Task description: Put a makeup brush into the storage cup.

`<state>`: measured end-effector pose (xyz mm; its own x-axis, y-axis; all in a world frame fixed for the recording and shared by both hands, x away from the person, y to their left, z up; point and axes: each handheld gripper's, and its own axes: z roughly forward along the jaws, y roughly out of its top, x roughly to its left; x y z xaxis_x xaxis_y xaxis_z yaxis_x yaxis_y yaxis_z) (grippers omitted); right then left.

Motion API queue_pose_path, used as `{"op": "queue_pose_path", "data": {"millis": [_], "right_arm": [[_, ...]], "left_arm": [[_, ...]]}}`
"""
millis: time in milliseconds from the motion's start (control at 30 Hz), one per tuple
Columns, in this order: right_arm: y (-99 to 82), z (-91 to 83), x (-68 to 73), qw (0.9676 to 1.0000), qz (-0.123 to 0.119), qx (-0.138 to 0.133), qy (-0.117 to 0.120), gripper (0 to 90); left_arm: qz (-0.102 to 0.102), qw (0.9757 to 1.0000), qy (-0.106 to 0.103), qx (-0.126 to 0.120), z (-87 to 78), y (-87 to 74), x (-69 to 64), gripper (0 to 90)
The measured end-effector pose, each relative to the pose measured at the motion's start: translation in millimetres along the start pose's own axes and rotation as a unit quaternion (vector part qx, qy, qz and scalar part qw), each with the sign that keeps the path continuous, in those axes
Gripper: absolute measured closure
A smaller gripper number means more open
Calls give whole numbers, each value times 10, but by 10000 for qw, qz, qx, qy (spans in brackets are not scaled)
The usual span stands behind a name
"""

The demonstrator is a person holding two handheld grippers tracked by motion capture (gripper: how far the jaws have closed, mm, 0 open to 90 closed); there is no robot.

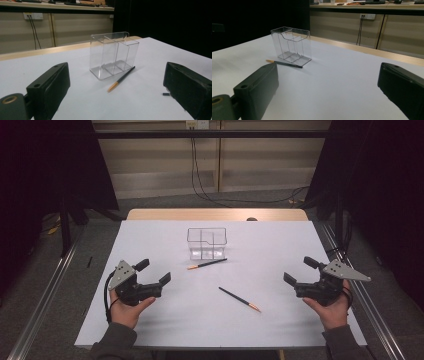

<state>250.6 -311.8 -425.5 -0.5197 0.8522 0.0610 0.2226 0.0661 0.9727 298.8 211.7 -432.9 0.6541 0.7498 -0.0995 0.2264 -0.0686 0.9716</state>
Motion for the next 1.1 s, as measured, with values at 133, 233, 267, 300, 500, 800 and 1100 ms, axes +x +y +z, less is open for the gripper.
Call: {"op": "queue_pose_path", "data": {"millis": [133, 233, 267, 300, 500, 800, 1100], "right_arm": [[12, -10, 22, 10000, -6, -19, 9, 30], [15, -20, 13, 10000, -21, -40, 34, 30], [13, -30, 9, 10000, -19, -50, 4, 30], [13, -30, 9, 10000, -19, -50, 4, 30], [19, -39, 14, 10000, 8, -53, -18, 31], [16, -2, 55, 10000, -75, -4, 65, 33], [5, 35, 51, 9998, -170, 48, 82, 36]], "left_arm": [[13, 10000, -93, 27, 66, 3, -16, 71], [49, 9999, -100, 42, 113, 17, -38, 72], [74, 9999, -140, 41, 129, 21, -42, 72], [142, 9998, -142, 44, 154, 27, -46, 75], [125, 9996, -233, 23, 280, 34, -75, 76], [208, 9989, -417, -13, 465, 105, -116, 77], [117, 9993, -363, 2, 647, 113, -122, 83]]}}
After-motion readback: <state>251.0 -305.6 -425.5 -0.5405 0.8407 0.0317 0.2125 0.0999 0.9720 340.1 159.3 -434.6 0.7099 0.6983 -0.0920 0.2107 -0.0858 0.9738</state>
